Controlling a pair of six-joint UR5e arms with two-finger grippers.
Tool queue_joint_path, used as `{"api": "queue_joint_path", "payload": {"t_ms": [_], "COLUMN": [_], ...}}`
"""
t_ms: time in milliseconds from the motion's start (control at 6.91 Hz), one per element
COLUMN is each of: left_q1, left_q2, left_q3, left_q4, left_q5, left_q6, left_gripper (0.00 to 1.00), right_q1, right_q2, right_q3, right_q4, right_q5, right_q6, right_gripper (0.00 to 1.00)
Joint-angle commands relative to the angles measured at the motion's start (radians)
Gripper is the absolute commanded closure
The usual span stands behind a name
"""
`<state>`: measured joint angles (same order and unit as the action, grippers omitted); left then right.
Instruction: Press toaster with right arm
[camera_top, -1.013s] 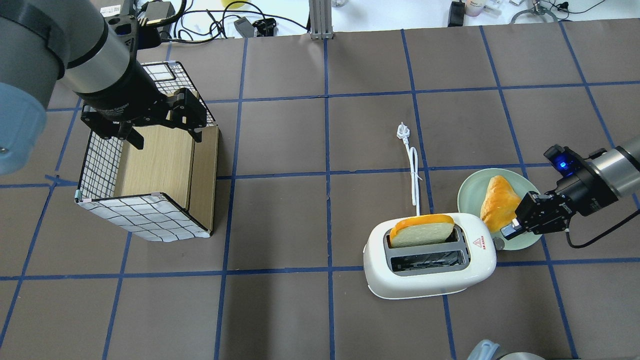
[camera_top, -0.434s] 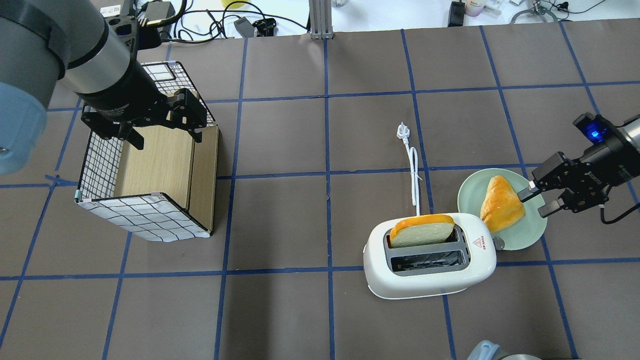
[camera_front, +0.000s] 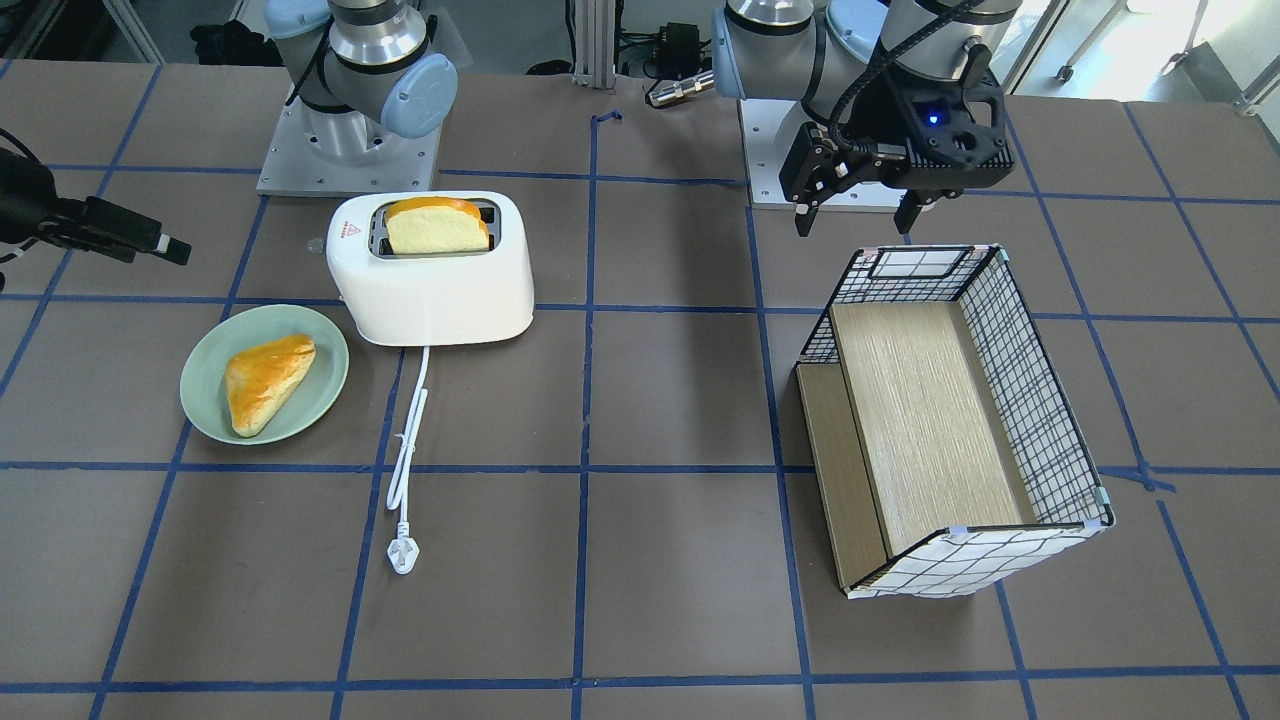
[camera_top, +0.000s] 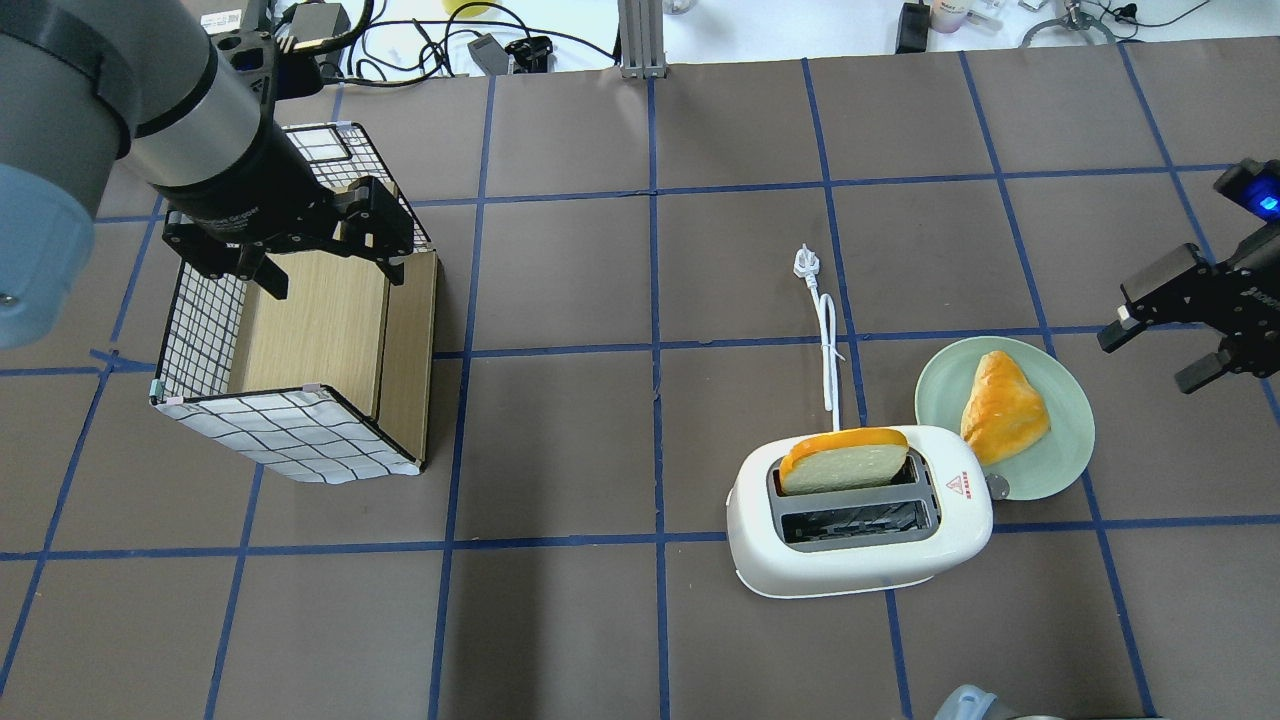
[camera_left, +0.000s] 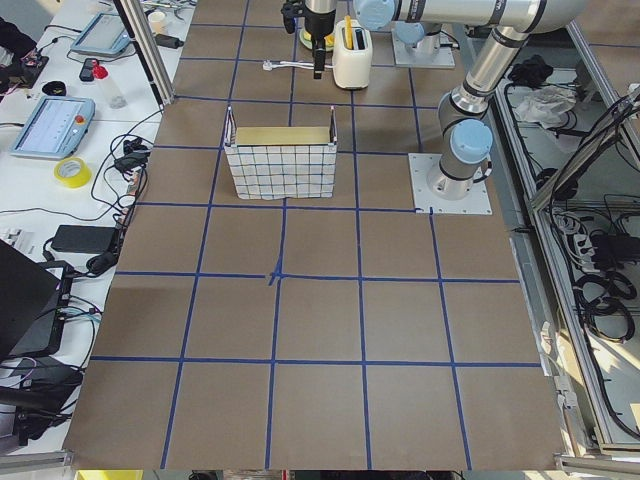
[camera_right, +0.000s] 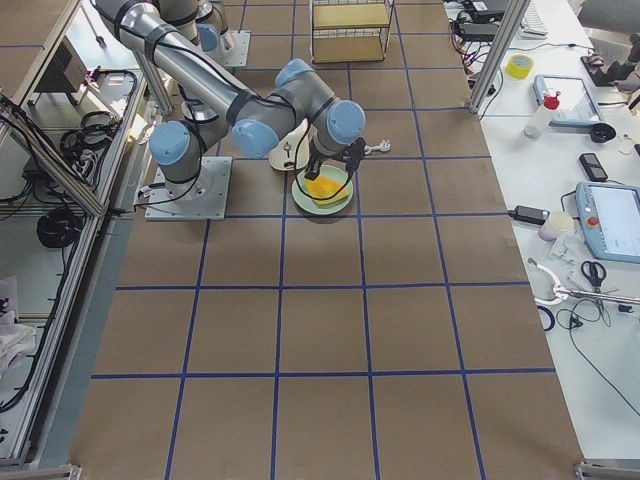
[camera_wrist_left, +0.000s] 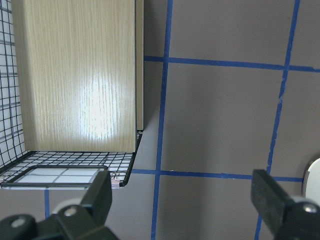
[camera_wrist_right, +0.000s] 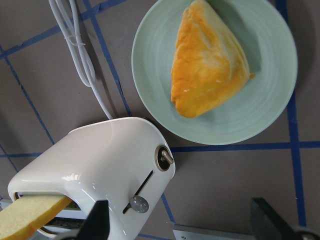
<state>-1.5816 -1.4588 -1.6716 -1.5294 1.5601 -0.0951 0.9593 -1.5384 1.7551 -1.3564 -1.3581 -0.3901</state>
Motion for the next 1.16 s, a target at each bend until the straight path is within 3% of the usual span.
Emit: {"api": "queue_joint_path", "payload": {"t_ms": [0,434,724,1013], "left_q1": [0.0,0.0,0.0,0.0], "left_q2": [0.0,0.0,0.0,0.0], "left_q3": [0.0,0.0,0.0,0.0], "left_q4": [0.0,0.0,0.0,0.0], "left_q5": [-0.002,-0.002,-0.002,-0.002], "left_q6": [0.0,0.0,0.0,0.0], "left_gripper": [0.0,0.0,0.0,0.0], "right_q1": [0.094,0.281,0.422,0.525], "right_q2": [-0.02,-0.054,-0.058,-0.046], "right_q3": [-0.103,-0.17,-0.178,-0.175], "right_q4": [-0.001,-0.003,-0.085,-0.148], "right_q5": [-0.097,-0.102,-0.124,-0.161], "right_q6": [0.138,0.284,0.303,0.489], "right_gripper": [0.0,0.0,0.0,0.0]}}
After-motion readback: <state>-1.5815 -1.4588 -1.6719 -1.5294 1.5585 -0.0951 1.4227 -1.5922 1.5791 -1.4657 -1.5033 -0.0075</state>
